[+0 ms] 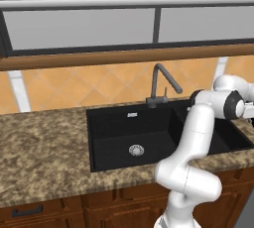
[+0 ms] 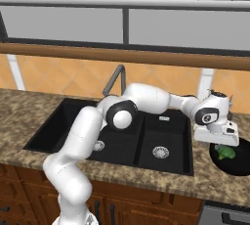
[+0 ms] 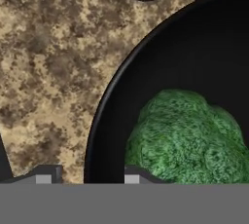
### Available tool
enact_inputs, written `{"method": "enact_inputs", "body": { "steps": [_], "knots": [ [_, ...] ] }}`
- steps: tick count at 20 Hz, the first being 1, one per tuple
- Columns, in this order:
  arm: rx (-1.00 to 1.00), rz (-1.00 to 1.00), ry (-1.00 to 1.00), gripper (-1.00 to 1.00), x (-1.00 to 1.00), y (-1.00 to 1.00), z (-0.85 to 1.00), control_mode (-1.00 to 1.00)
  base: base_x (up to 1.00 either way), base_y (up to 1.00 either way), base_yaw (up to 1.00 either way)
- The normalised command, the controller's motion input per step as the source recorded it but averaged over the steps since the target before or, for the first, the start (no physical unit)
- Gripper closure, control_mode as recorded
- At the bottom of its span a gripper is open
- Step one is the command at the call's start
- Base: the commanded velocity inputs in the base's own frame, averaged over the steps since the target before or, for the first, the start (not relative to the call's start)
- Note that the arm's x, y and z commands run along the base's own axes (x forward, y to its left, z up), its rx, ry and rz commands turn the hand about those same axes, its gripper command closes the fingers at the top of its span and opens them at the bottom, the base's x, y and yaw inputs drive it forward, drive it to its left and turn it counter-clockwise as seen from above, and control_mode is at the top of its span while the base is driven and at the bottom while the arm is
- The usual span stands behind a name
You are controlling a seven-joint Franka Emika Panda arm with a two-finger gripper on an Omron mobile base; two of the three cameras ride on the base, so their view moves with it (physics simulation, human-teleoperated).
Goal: Pick the broccoli from the sink and place it in the bowl. Then pick the bowl and place it in the microwave. Then close the microwave door and press the start button.
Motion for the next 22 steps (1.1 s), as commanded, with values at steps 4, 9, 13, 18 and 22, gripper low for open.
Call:
{"method": "enact_inputs", "body": {
  "steps": [4, 9, 13, 18, 22],
  "knots": [
    [0.01, 0.00, 0.03, -1.00, -0.14, 0.06, -0.72, -1.00, 0.00, 0.00, 0.00],
    [0.01, 0.00, 0.00, -1.00, -0.28, 0.26, -0.75, -1.00, 0.00, 0.00, 0.00],
    [0.01, 0.00, 0.02, -1.00, -0.14, 0.34, -0.76, -1.00, 0.00, 0.00, 0.00],
    [0.00, 0.00, 0.00, 1.00, -0.03, 0.05, -0.62, -1.00, 0.00, 0.00, 0.00],
    [0.01, 0.00, 0.00, 1.00, -0.01, 0.00, -0.45, -1.00, 0.00, 0.00, 0.00]
  ]
}}
